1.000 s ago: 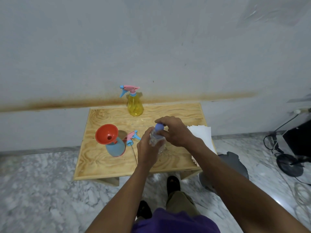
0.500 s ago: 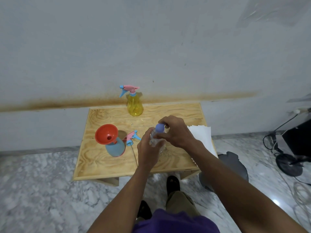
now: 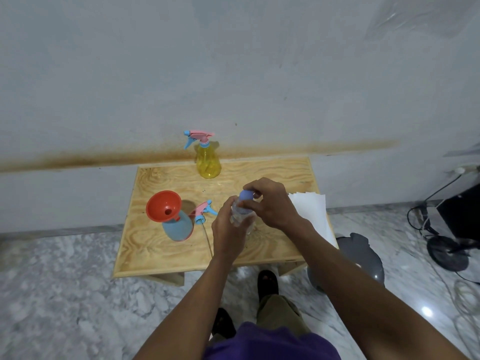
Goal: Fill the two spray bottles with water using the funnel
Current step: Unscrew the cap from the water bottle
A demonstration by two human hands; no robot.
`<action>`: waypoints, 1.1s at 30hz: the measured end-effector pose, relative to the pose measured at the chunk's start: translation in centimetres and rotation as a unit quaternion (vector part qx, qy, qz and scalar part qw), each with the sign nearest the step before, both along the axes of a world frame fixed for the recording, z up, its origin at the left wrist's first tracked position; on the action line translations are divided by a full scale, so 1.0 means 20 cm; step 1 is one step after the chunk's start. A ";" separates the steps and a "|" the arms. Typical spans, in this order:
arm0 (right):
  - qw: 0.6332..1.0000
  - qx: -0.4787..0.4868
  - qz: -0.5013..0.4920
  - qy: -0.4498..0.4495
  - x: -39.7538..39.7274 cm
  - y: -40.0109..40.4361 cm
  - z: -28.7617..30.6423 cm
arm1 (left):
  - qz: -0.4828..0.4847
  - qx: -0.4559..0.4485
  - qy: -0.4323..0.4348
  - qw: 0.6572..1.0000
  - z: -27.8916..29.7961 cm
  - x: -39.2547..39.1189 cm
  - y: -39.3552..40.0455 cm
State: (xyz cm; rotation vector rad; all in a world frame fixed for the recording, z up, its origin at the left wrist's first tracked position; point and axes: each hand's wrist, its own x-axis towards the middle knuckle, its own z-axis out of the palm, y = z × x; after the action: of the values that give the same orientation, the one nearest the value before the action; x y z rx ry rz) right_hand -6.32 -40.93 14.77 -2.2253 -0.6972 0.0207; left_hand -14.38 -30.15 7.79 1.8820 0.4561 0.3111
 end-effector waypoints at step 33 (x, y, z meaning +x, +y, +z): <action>0.932 -0.199 -0.176 0.245 0.12 -0.26 -0.86 | 0.012 0.000 -0.020 1.000 -0.08 0.04 0.02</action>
State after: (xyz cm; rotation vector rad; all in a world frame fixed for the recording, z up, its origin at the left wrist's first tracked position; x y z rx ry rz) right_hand -3.97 -46.22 -2.41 -2.5514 -0.0106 0.5622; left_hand -13.63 -29.82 6.23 1.8685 0.4532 0.3640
